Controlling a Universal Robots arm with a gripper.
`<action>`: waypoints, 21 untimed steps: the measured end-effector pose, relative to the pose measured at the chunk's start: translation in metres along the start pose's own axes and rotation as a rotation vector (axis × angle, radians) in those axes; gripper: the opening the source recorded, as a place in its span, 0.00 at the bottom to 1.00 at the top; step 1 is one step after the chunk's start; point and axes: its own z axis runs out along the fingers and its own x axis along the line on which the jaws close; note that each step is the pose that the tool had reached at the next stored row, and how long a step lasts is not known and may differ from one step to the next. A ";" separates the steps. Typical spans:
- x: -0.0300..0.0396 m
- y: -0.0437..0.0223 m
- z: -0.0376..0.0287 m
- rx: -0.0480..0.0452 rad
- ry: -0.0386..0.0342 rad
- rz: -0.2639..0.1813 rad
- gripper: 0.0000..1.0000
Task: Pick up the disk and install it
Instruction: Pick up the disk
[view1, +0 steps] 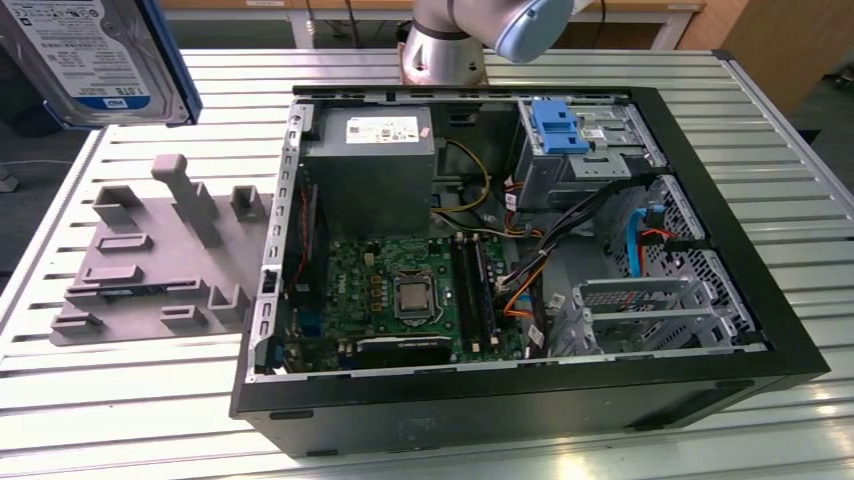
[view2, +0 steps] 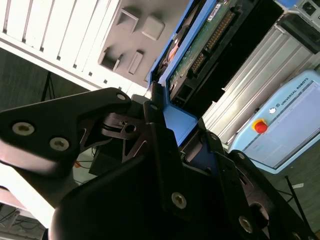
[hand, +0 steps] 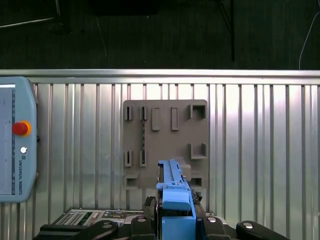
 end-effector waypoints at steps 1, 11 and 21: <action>0.0000 -0.0013 -0.0001 -0.0001 0.0001 0.000 0.36; -0.0002 -0.0186 -0.0002 0.0000 0.0000 0.000 0.36; -0.0004 -0.0397 -0.0004 0.0000 0.0000 0.000 0.36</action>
